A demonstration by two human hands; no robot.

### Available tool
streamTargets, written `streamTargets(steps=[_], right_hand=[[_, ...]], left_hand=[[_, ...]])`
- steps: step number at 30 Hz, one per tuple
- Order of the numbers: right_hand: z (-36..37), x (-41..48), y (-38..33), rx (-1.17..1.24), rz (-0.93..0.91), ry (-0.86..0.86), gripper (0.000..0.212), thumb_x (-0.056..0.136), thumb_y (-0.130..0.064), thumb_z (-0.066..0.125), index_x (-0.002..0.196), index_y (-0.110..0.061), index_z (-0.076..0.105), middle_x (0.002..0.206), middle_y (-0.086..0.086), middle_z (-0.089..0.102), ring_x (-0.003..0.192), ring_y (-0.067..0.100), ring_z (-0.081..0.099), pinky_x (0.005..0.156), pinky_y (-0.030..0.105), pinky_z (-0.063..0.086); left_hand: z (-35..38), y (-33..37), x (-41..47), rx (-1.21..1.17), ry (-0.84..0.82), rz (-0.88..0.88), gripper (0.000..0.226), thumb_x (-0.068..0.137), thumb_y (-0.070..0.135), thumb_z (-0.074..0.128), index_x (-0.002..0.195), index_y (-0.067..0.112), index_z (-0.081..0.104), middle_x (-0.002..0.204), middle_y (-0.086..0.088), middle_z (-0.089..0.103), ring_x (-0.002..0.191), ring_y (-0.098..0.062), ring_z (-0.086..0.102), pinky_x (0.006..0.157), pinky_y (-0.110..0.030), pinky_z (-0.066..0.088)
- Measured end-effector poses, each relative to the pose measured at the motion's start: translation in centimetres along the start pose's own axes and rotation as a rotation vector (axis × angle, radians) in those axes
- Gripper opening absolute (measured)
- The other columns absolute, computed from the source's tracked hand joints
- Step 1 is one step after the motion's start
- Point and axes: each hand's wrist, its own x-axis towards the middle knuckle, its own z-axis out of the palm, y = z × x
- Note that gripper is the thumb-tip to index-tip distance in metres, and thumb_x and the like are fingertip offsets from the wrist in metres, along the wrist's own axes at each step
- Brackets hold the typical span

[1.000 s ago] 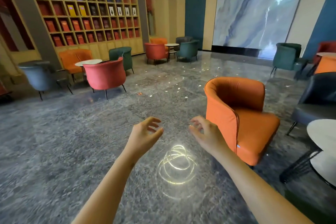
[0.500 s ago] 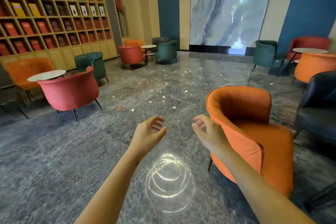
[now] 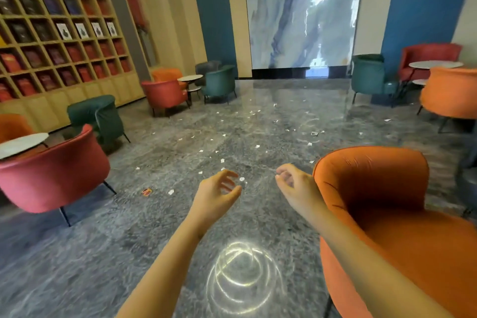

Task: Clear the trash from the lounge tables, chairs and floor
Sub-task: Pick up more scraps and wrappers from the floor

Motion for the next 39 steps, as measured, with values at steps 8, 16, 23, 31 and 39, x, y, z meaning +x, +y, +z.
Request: streamTargets(steps=[8,16,23,31,39], right_hand=[[4.3,18.0,6.3,0.032,0.108,0.01,0.019,0.091,-0.02,0.055,0.107,-0.01,0.061,0.099,0.006,0.065,0.084,0.021,0.059,0.071,0.027,0.042],[5.6,37.2,18.0,-0.003,0.236,0.14,0.019,0.091,-0.01,0.055,0.107,-0.002,0.062,0.104,0.012,0.067,0.093,0.024,0.062,0.077,0.026,0.045],[4.0,53.5,26.8,-0.102,0.349,0.25,0.016,0.091,-0.012,0.055,0.104,-0.006,0.062,0.09,0.006,0.064,0.081,0.02,0.058,0.073,0.027,0.044],[1.8,70.1,42.0,-0.169,0.443,0.355,0.014,0.091,-0.017,0.056,0.103,-0.011,0.062,0.086,0.002,0.063,0.078,0.016,0.057,0.07,0.029,0.047],[-1.8,92.9,57.9,-0.138,0.544,0.323,0.019,0.093,-0.017,0.052,0.111,-0.012,0.059,0.101,0.008,0.065,0.086,0.019,0.059,0.077,0.033,0.05]], left_hand=[[4.4,-7.3,20.0,-0.04,-0.069,0.002,0.019,0.082,0.017,0.068,0.101,0.017,0.065,0.081,0.009,0.065,0.073,0.004,0.06,0.068,-0.008,0.044],[13.5,-12.8,43.5,-0.155,-0.163,0.154,0.024,0.081,0.012,0.069,0.102,0.021,0.063,0.079,0.006,0.065,0.07,0.001,0.061,0.068,-0.01,0.046],[21.9,-14.3,64.8,-0.223,-0.273,0.216,0.022,0.081,0.01,0.069,0.1,0.02,0.063,0.076,0.01,0.063,0.069,0.001,0.059,0.063,-0.006,0.042],[36.4,-16.9,84.6,-0.255,-0.415,0.224,0.015,0.083,0.012,0.066,0.094,0.023,0.066,0.075,0.01,0.065,0.068,0.004,0.06,0.063,-0.007,0.044],[49.7,-14.8,109.4,-0.244,-0.512,0.248,0.015,0.085,0.01,0.065,0.091,0.024,0.065,0.077,0.007,0.067,0.067,0.004,0.061,0.061,-0.005,0.042]])
